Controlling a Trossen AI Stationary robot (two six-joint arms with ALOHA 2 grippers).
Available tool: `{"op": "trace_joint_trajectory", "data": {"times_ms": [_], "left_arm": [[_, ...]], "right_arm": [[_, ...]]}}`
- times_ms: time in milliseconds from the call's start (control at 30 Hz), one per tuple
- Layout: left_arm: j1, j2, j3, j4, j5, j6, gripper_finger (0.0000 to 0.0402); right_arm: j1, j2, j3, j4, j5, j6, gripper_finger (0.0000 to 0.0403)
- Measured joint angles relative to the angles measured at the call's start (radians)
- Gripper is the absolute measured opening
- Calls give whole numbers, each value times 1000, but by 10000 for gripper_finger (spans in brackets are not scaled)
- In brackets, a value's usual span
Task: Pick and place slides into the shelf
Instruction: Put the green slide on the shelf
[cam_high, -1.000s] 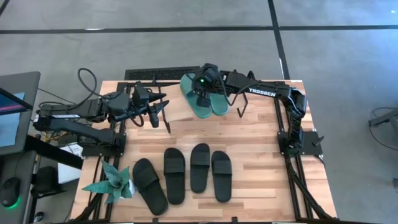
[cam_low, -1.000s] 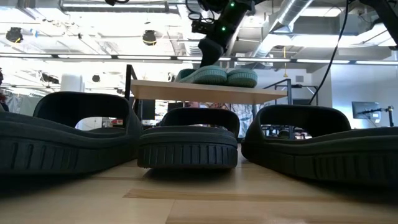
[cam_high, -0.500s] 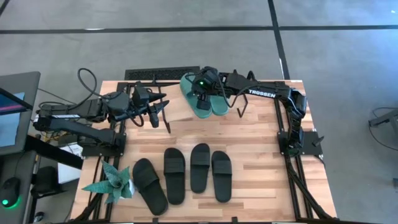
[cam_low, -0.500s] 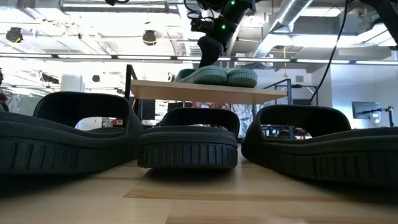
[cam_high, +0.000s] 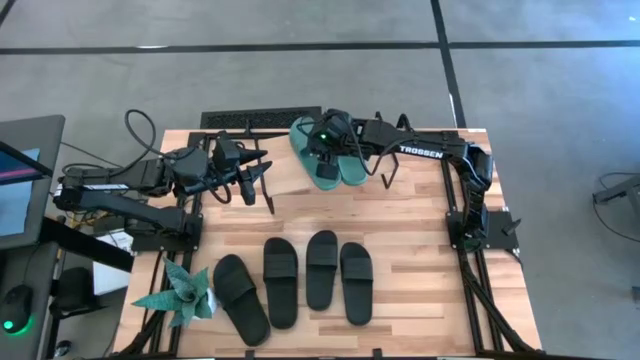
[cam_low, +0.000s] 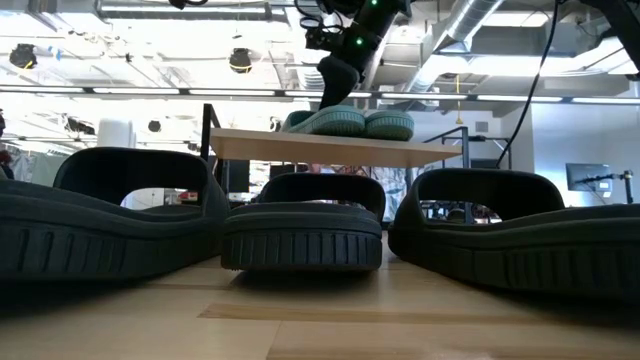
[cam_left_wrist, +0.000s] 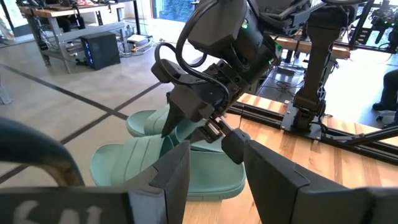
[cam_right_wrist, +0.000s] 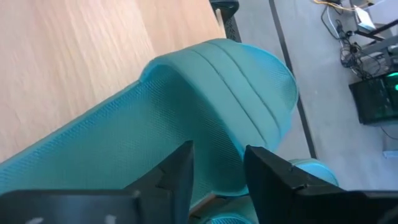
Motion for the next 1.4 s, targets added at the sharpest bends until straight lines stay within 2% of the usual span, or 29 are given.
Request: {"op": "trace_joint_trajectory", "data": {"times_ms": [200,500,667,1033,1400], "left_arm": [[0,0,0,0,0,0,139],[0,0,0,-11,0,-1,139],[0,0,0,-13,0,-2,139],[0,0,0,-13,0,-3,139],[0,0,0,-13,0,-1,139]], "right_arm": [[-5,0,0,19,1,-13,98],[-8,0,0,83,2,-99,103],[-8,0,-1,59,-49,-211,102],[6,1,-1,77,-35,-423,103],[5,28,1,99,-26,-487,103]]}}
